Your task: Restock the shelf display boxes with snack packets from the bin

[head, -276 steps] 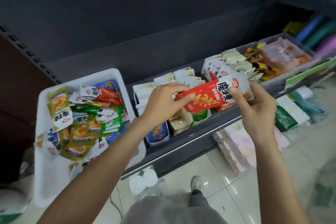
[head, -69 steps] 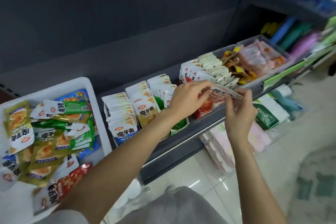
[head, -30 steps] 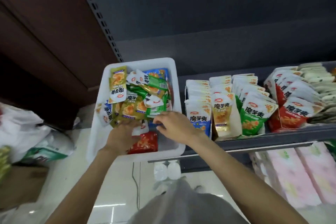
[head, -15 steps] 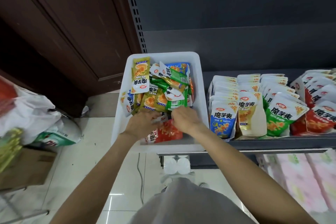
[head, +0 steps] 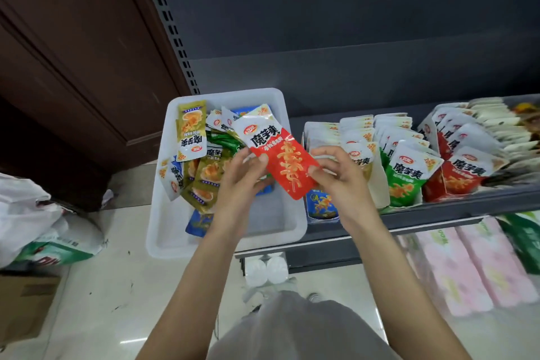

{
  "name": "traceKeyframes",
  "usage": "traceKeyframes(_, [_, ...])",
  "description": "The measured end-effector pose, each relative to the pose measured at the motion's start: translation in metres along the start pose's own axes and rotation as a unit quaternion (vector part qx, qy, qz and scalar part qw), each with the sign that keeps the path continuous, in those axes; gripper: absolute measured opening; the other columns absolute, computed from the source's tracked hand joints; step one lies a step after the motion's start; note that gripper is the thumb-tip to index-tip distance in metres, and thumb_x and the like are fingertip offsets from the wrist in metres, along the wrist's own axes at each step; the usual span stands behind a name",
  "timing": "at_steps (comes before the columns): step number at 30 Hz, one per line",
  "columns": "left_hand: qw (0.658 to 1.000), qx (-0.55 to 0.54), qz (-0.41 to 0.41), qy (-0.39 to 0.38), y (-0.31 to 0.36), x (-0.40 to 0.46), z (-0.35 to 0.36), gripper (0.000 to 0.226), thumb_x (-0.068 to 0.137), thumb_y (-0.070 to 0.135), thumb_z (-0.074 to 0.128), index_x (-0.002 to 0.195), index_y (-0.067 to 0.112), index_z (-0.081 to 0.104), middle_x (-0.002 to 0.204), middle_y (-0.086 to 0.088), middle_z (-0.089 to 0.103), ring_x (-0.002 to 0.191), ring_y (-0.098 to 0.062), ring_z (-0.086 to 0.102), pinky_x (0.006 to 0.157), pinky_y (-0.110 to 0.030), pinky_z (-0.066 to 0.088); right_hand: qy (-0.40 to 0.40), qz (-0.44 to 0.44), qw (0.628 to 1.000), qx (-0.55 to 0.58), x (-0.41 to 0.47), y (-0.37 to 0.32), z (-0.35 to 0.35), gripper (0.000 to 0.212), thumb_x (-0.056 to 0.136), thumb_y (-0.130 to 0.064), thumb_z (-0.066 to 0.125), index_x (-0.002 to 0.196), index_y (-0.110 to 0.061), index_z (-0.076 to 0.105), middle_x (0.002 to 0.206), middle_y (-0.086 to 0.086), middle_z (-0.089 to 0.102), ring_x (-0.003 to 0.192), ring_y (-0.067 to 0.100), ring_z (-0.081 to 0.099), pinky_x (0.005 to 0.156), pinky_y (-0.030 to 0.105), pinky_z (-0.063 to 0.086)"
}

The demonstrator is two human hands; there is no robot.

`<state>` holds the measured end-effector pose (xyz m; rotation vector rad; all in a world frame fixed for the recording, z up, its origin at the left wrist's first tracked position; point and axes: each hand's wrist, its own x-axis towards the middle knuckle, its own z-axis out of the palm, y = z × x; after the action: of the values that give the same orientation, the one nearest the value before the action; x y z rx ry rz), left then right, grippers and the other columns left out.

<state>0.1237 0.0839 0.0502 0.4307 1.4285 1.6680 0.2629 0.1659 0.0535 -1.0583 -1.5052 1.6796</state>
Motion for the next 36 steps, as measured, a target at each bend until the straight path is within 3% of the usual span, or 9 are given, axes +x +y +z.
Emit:
traceKeyframes(4, [0.979,0.166,0.112,-0.034,-0.001,0.003,0.027,0.016,0.091,0.009,0.059,0.106,0.013,0.057,0.095,0.006,0.067,0.083,0.003,0.064,0.068,-0.013,0.050,0.014,-0.008,1.000,-0.020,-0.010,0.004,-0.027,0.027,0.088,-0.005,0.062,0.105,-0.023,0.052,0.096,0.005,0.067,0.092,0.014,0.063,0.080,0.029,0.052])
traceKeyframes(7, [0.934,0.300,0.157,-0.115,-0.009,0.005,0.053,0.018,0.088,0.011,0.063,0.105,0.018,0.059,0.089,0.011,0.065,0.078,0.007,0.061,0.069,-0.009,0.048,0.082,-0.077,0.990,-0.083,-0.020,-0.006,-0.061,0.029,0.087,-0.024,0.064,0.115,-0.020,0.055,0.100,-0.007,0.066,0.093,0.001,0.061,0.077,0.020,0.052])
traceKeyframes(9, [0.897,0.363,0.191,-0.166,-0.016,0.003,0.075,0.020,0.087,0.013,0.065,0.107,0.018,0.064,0.085,0.012,0.066,0.076,0.007,0.060,0.070,-0.007,0.046,0.124,-0.106,0.981,-0.105,-0.030,-0.014,-0.088,0.018,0.088,-0.030,0.062,0.103,-0.020,0.064,0.094,-0.008,0.069,0.089,0.005,0.064,0.072,0.024,0.053])
traceKeyframes(14, [0.822,0.428,0.261,-0.271,-0.034,0.002,0.156,0.022,0.087,0.018,0.066,0.108,0.019,0.068,0.092,0.011,0.069,0.083,0.004,0.060,0.077,-0.010,0.047,0.246,-0.135,0.943,-0.179,-0.053,-0.018,-0.162,0.020,0.093,-0.026,0.059,0.073,-0.031,0.058,0.053,-0.014,0.057,0.047,0.003,0.050,0.049,0.017,0.038])
traceKeyframes(18, [0.795,0.411,0.305,-0.325,-0.055,0.012,0.232,0.022,0.084,0.014,0.069,0.106,0.014,0.069,0.095,0.003,0.072,0.082,0.003,0.059,0.075,-0.007,0.046,0.334,-0.126,0.916,-0.186,-0.055,-0.016,-0.216,0.011,0.090,-0.048,0.054,0.085,-0.040,0.060,0.075,-0.011,0.069,0.070,0.014,0.069,0.062,0.037,0.054])
traceKeyframes(22, [0.776,0.429,0.335,-0.319,-0.073,0.028,0.276,0.019,0.082,0.014,0.070,0.102,0.014,0.070,0.093,0.003,0.071,0.069,0.006,0.054,0.068,-0.009,0.044,0.363,-0.123,0.900,-0.206,-0.034,0.001,-0.256,0.016,0.089,-0.054,0.050,0.089,-0.041,0.058,0.091,-0.004,0.071,0.083,0.016,0.070,0.076,0.049,0.055])
traceKeyframes(24, [0.761,0.457,0.351,-0.298,-0.081,0.040,0.285,0.018,0.084,0.019,0.070,0.101,0.018,0.071,0.096,0.006,0.071,0.065,0.007,0.048,0.063,-0.008,0.038,0.373,-0.119,0.894,-0.219,-0.022,0.012,-0.266,0.015,0.093,-0.046,0.051,0.093,-0.033,0.058,0.093,-0.002,0.071,0.086,0.014,0.070,0.077,0.046,0.056])
traceKeyframes(31, [0.738,0.493,0.347,-0.302,-0.091,0.064,0.294,0.013,0.085,0.028,0.067,0.098,0.029,0.070,0.090,0.013,0.069,0.076,-0.001,0.060,0.066,-0.030,0.054,0.347,-0.115,0.884,-0.290,0.003,0.044,-0.278,0.024,0.095,-0.033,0.051,0.106,-0.015,0.062,0.093,-0.001,0.069,0.087,0.013,0.065,0.063,0.015,0.045])
traceKeyframes(36, [0.688,0.536,0.388,-0.299,-0.090,0.070,0.298,0.015,0.088,0.033,0.062,0.100,0.027,0.070,0.098,0.009,0.071,0.088,-0.010,0.063,0.070,-0.032,0.052,0.354,-0.103,0.887,-0.278,0.008,0.058,-0.275,0.026,0.095,-0.033,0.050,0.107,-0.013,0.064,0.096,0.002,0.070,0.088,0.014,0.065,0.065,0.020,0.048])
